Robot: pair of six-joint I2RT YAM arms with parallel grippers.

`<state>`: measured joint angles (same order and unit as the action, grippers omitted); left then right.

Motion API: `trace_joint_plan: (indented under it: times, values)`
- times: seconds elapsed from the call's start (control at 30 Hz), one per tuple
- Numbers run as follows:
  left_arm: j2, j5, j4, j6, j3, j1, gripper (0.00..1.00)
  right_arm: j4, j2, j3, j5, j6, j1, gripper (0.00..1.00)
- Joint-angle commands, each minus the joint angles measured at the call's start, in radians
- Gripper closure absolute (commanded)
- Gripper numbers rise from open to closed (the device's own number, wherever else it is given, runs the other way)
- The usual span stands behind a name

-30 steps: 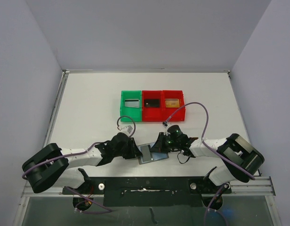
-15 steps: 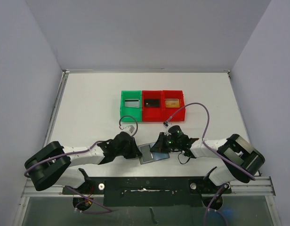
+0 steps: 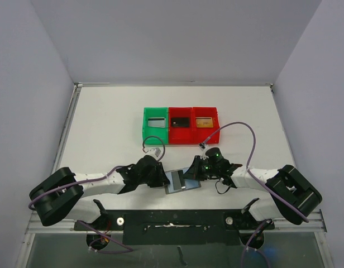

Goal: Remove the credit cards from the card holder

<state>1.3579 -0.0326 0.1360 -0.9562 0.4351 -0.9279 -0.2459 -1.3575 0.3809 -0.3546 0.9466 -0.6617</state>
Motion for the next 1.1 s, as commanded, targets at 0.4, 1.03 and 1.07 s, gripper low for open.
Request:
trace_joint_plan:
  times: [0.4,1.03,1.07]
  values:
    - [-0.026,-0.01,-0.04,0.109,0.161,-0.018,0.67,-0.094,0.001,-0.024,-0.003,0.05,0.002,1.0]
    - [0.164,0.049,-0.092,0.043,0.089,-0.053,0.99,-0.184,-0.001,-0.059,-0.045,0.066,0.009,0.79]
    - [0.161,0.05,-0.092,0.043,0.087,-0.053,0.99,-0.192,-0.003,-0.065,-0.046,0.069,0.008,0.79]
